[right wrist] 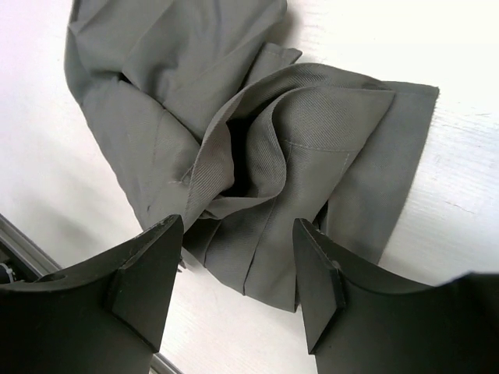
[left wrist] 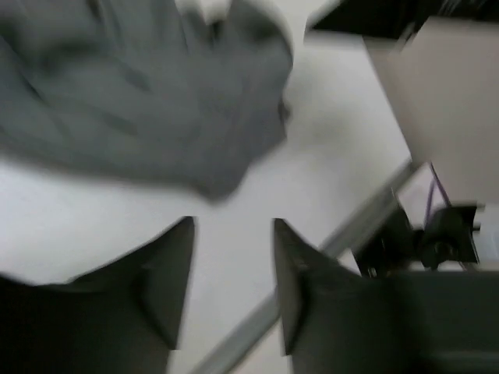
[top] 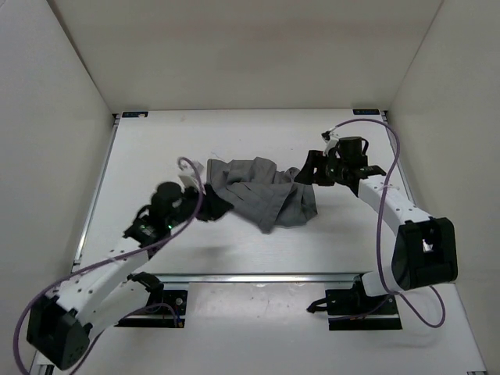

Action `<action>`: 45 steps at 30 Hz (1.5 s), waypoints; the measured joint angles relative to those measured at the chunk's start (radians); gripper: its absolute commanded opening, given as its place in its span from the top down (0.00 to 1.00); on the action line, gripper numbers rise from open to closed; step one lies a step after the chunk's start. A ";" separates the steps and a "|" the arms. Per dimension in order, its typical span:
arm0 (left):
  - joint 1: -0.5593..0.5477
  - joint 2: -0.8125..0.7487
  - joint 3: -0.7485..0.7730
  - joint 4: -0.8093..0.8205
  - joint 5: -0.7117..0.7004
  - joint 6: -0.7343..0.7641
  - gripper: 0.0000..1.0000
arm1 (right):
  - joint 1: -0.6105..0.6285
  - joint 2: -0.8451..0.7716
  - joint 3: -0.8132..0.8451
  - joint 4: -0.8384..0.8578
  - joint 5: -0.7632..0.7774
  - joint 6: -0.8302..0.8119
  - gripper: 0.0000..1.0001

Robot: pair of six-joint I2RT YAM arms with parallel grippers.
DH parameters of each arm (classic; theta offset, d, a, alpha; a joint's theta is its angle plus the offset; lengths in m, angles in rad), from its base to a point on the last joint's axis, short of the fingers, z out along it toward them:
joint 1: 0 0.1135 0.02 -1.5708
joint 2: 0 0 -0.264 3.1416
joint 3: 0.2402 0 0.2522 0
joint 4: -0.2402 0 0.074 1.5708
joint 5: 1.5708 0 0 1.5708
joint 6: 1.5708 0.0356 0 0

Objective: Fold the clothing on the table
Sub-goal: Flatten the skirt out

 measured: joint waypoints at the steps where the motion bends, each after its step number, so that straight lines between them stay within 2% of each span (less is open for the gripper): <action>1: -0.051 0.040 -0.087 0.087 0.010 -0.076 0.32 | -0.008 -0.012 -0.005 0.005 -0.005 0.003 0.44; 4: -0.172 0.173 -0.250 0.230 0.019 -0.258 0.25 | -0.029 -0.055 -0.028 0.024 -0.019 0.012 0.44; 5: -0.198 0.222 -0.288 0.286 0.016 -0.331 0.17 | -0.034 -0.069 -0.038 0.032 -0.025 0.015 0.44; 7: -0.209 0.260 -0.314 0.367 0.000 -0.414 0.15 | -0.041 -0.090 -0.060 0.050 -0.039 0.019 0.44; 8: -0.216 0.280 -0.320 0.418 -0.020 -0.458 0.19 | -0.042 -0.097 -0.070 0.056 -0.050 0.023 0.43; 10: -0.225 0.319 -0.317 0.500 -0.061 -0.511 0.21 | -0.047 -0.102 -0.079 0.063 -0.063 0.029 0.43; 13: -0.251 0.416 -0.293 0.593 -0.121 -0.586 0.14 | -0.048 -0.106 -0.087 0.080 -0.085 0.037 0.43; 16: -0.277 0.544 -0.252 0.653 -0.170 -0.655 0.16 | -0.053 -0.112 -0.091 0.099 -0.111 0.040 0.43; 21: -0.330 0.708 -0.202 0.681 -0.229 -0.756 0.13 | -0.064 -0.132 -0.091 0.114 -0.135 0.043 0.43; 28: -0.362 0.803 -0.144 0.718 -0.292 -0.866 0.11 | -0.065 -0.153 -0.094 0.144 -0.156 0.047 0.42; 30: -0.366 0.843 -0.126 0.757 -0.306 -0.894 0.21 | -0.065 -0.154 -0.098 0.151 -0.158 0.048 0.41; 33: -0.367 0.903 -0.097 0.789 -0.319 -0.927 0.63 | -0.065 -0.155 -0.102 0.150 -0.160 0.049 0.42; 34: -0.367 0.917 -0.098 0.798 -0.323 -0.941 0.70 | -0.065 -0.156 -0.103 0.150 -0.159 0.049 0.42; 35: -0.367 0.924 -0.109 0.810 -0.330 -0.951 0.89 | -0.066 -0.158 -0.103 0.150 -0.159 0.049 0.42; 36: -0.367 0.922 -0.124 0.817 -0.338 -0.959 1.00 | -0.066 -0.161 -0.105 0.148 -0.159 0.048 0.42; 39: -0.350 0.849 -0.188 0.818 -0.340 -0.964 1.00 | -0.071 -0.172 -0.111 0.144 -0.157 0.049 0.41; 42: -0.283 0.656 -0.228 0.739 -0.291 -0.936 0.98 | -0.089 -0.185 -0.126 0.133 -0.139 0.054 0.35; 43: -0.247 0.579 -0.229 0.700 -0.274 -0.917 0.96 | -0.093 -0.186 -0.128 0.127 -0.132 0.055 0.36; 45: -0.149 0.397 -0.231 0.620 -0.217 -0.877 0.83 | -0.091 -0.183 -0.132 0.113 -0.117 0.056 0.39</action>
